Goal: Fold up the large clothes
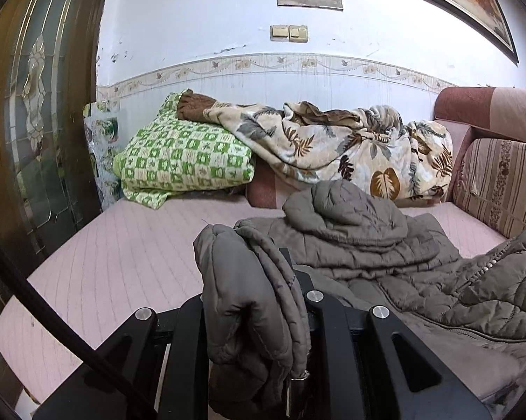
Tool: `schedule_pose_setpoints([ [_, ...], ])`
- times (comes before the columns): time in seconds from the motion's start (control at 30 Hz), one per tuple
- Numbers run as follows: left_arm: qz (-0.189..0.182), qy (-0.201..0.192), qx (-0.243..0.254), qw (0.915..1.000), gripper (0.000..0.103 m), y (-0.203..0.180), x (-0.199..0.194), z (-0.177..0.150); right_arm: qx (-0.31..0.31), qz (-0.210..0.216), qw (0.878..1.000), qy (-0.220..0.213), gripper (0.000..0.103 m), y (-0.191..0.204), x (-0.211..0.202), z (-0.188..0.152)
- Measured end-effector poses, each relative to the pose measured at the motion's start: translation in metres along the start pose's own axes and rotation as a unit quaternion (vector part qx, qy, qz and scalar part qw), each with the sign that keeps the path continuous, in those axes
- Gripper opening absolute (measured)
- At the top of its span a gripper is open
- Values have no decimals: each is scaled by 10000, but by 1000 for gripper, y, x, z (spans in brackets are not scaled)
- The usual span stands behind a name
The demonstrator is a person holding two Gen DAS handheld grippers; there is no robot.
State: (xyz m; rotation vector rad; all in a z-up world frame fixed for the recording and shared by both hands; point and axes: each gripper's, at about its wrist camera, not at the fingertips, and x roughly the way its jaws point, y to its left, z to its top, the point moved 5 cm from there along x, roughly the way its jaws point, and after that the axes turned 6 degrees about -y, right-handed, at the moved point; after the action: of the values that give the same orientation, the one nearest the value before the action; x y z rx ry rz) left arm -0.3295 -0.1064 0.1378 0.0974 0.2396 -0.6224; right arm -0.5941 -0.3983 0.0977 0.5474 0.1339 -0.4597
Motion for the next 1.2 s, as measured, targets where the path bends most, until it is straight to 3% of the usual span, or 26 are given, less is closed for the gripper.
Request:
schedule_pose_setpoints([
  [0.43,-185,58,-140,9997,17,-8,73,55,176,37,9998,-86,17,-1,52,58],
  [0.63,-338,327,-419,9980,19,-10,127,73,211,-4,9998,-51,17,-2,100,91],
  [0.9,-431,823,-687,9933,22,-12,218,74,341,-129,9991,199,17,-16,187,116],
  [1.2,-227,1581,-664,9849,28,-21,321,41,721,-509,9927,817,17,-65,298,98],
])
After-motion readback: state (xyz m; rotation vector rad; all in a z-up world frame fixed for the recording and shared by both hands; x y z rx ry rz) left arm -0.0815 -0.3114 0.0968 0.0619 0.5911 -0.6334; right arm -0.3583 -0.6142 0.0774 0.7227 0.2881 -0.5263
